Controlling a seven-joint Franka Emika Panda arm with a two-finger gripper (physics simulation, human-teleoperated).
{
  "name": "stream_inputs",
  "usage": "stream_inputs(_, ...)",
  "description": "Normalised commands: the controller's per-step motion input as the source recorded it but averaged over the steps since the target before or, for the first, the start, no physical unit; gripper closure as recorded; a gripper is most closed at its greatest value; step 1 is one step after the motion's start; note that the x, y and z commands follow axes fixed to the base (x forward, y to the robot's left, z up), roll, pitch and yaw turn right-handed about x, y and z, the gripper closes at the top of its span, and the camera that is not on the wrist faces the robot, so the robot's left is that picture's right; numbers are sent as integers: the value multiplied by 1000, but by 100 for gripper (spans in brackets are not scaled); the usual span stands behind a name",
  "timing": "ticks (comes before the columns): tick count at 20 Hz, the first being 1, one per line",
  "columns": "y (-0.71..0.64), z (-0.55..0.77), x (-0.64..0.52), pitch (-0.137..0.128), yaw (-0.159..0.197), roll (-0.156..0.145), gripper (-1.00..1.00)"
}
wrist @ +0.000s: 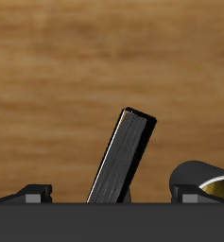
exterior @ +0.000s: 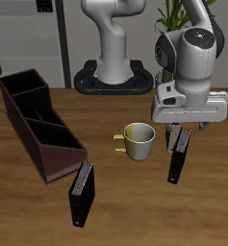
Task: Place the left black book into the right desk caddy's right compartment
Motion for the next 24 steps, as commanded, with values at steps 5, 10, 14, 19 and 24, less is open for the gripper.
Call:
stream_inputs(5,6,-325,56,48,-3,6,-100)
stream_inputs(10,-55,-199,34,29,-17,-4,-100)
stream_inputs(14,-74,-262,65,47,12,-11,-100)
stream_inputs(19,-61,-322,54,51,2,20,100)
stream_inputs(24,-77,-76,-16,9,-7,-4,100)
